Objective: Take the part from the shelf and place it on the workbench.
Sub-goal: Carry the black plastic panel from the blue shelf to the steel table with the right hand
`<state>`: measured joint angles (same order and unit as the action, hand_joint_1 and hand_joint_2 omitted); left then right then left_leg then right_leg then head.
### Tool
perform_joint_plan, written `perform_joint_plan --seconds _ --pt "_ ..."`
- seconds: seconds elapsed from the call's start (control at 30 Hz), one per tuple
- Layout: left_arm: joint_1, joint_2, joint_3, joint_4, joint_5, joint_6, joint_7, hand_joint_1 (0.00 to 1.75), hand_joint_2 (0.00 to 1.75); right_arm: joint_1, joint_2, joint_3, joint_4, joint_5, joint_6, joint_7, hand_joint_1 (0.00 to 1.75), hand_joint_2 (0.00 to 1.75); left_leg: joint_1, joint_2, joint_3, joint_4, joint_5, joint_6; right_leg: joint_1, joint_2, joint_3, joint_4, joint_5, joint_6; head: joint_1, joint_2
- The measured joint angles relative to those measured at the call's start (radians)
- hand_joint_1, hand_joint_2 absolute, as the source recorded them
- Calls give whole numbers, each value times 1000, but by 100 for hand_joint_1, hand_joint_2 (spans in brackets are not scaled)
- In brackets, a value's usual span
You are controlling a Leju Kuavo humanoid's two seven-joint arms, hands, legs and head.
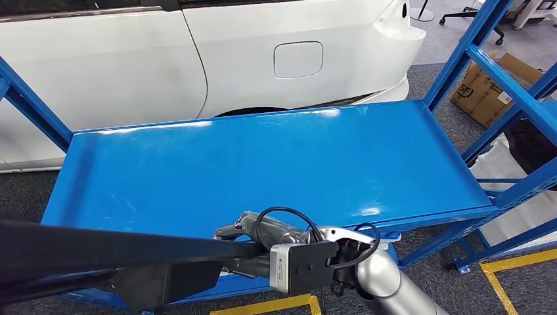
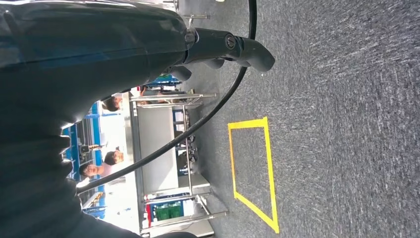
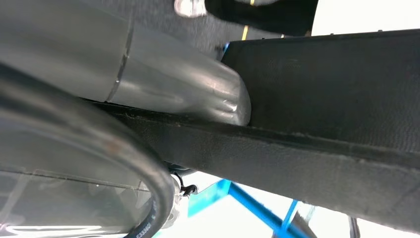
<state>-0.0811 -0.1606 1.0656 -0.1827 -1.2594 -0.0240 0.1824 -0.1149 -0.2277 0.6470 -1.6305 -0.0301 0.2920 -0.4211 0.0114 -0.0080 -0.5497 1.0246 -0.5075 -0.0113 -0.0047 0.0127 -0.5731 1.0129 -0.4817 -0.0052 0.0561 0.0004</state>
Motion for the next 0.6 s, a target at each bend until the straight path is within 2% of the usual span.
perform_joint_plan --seconds 0.6 --pt "0 0 0 0 -2 24 -1 0 175 -13 2 95 40 25 -47 12 175 0 0 0 0 0 0 0 0 0 0 0 0 0 0 0"
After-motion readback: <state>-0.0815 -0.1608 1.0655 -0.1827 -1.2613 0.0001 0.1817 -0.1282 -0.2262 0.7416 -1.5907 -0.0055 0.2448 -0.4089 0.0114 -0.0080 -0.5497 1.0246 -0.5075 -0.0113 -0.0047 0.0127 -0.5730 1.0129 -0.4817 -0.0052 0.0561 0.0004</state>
